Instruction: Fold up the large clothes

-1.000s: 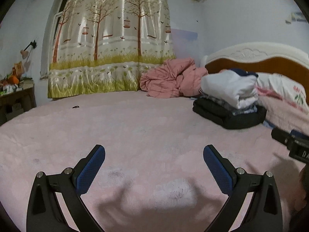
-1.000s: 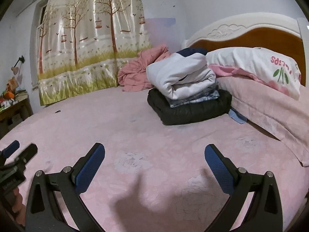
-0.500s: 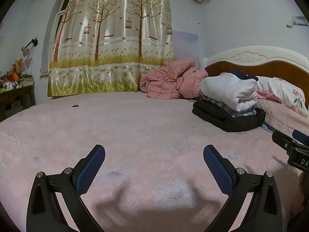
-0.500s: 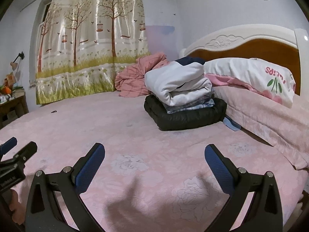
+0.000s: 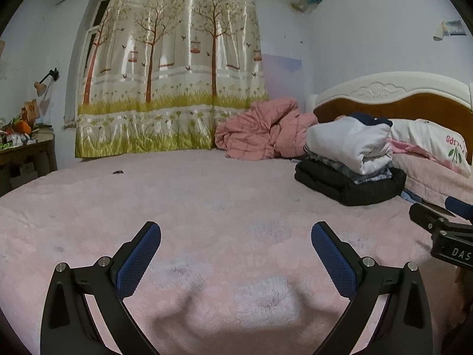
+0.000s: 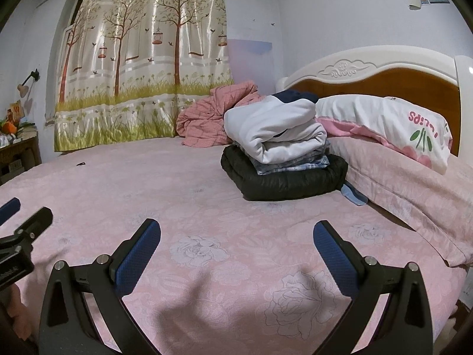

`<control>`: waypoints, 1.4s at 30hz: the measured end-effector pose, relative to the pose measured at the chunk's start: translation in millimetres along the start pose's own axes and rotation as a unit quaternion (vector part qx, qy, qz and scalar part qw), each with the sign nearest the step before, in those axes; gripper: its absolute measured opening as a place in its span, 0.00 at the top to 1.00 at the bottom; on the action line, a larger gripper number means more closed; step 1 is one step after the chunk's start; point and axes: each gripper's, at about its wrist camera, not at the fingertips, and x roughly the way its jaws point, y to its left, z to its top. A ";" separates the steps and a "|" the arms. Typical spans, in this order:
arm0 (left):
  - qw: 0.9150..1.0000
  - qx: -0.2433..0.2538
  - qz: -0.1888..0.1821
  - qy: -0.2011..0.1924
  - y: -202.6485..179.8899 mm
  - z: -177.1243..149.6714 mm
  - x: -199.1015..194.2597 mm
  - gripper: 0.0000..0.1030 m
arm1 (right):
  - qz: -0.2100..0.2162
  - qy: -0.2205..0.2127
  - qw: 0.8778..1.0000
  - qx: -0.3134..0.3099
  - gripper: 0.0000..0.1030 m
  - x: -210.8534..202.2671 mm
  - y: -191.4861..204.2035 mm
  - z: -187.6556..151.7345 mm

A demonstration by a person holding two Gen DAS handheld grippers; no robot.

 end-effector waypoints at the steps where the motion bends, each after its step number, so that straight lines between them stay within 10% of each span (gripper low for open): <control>1: 1.000 0.002 0.001 -0.001 -0.9 -0.3 -0.3 0.00 | 0.000 0.001 1.000 0.000 0.01 1.1 -0.5 0.1; 42: 1.000 -0.002 0.001 0.013 6.0 -4.8 4.2 0.00 | 0.005 0.005 1.000 -0.012 0.01 2.2 4.8 -2.8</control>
